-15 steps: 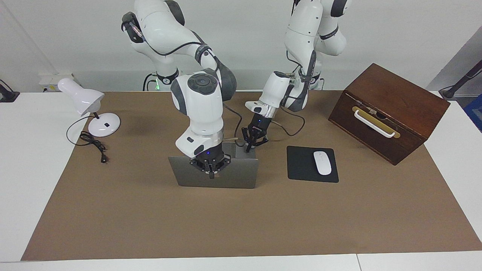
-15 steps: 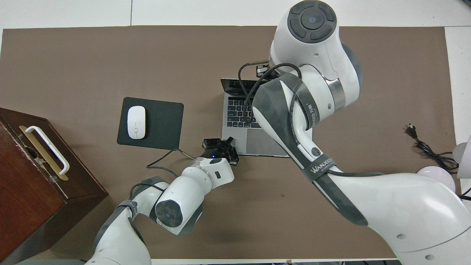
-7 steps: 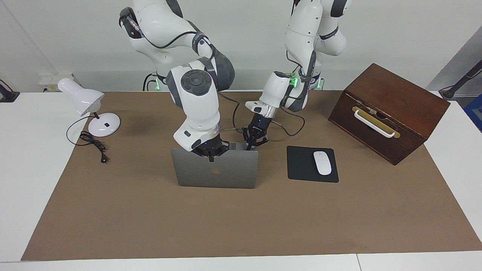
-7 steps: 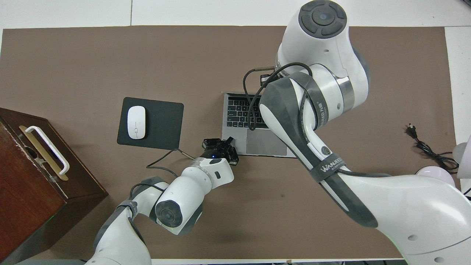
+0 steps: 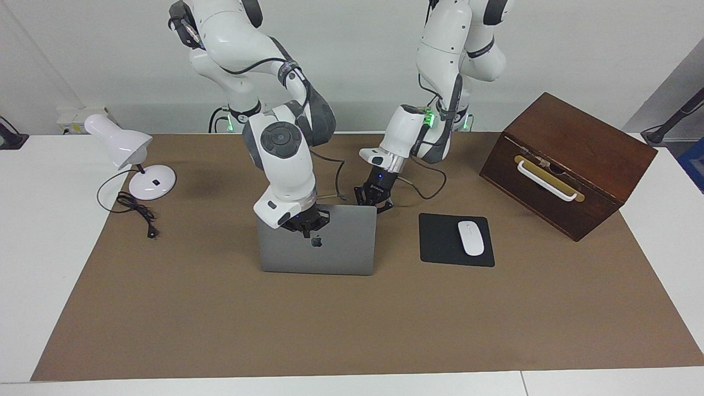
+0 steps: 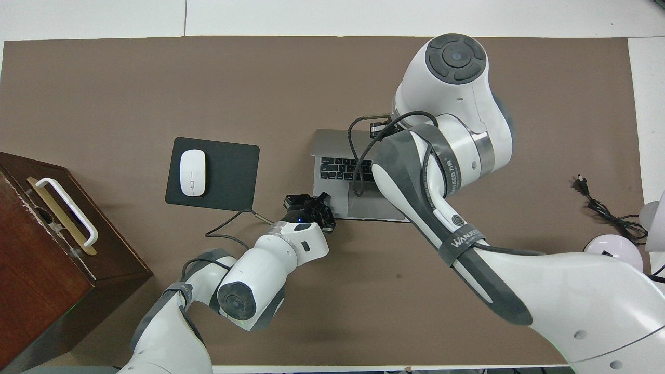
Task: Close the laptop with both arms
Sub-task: 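Push the laptop lid down toward the keyboard with the right gripper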
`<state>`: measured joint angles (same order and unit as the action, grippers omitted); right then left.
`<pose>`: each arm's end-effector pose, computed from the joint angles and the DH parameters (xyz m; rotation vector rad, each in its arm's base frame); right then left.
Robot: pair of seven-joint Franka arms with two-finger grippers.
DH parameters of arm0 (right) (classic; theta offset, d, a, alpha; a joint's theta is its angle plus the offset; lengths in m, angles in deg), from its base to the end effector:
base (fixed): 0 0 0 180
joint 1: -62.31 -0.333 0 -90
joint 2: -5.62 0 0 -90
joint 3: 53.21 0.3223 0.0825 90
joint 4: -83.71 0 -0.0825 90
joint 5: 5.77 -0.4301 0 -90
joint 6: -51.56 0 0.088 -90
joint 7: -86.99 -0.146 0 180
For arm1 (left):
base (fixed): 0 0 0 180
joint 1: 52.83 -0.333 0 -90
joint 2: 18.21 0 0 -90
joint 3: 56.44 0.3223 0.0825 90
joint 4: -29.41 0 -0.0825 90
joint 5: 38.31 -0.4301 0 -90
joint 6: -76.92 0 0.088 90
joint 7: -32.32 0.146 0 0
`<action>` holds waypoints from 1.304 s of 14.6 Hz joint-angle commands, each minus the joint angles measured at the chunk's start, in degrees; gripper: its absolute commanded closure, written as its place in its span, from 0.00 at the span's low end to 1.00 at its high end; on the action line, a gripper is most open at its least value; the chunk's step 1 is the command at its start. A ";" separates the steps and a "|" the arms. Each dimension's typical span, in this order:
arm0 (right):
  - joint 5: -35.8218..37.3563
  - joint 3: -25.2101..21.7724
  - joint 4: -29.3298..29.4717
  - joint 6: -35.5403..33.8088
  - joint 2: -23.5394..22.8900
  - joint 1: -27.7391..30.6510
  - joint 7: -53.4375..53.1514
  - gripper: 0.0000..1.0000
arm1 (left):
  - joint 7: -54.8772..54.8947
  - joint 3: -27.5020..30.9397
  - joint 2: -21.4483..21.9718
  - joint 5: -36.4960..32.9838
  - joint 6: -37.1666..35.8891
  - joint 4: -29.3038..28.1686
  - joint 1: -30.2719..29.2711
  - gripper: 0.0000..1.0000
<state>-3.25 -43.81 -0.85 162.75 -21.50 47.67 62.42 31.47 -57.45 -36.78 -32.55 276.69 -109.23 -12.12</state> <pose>0.6810 0.2824 0.3570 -3.1118 0.0170 0.0246 0.4464 -0.3805 0.1994 2.5787 -0.8011 0.9742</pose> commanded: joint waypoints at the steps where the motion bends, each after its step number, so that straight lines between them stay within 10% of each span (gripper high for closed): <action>1: -1.64 0.80 -6.66 4.90 2.77 1.10 1.37 1.00 | 2.52 0.75 -3.49 -0.05 -0.26 -2.34 -1.86 1.00; 19: -1.55 0.71 -15.63 17.04 2.07 1.10 1.28 1.00 | 2.79 0.75 -3.40 -0.05 -0.26 -2.95 -1.95 1.00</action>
<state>-3.26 -43.81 -13.51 177.79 -20.61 47.77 62.42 32.24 -57.46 -36.80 -32.55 277.34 -109.58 -12.51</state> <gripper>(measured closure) 0.991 0.991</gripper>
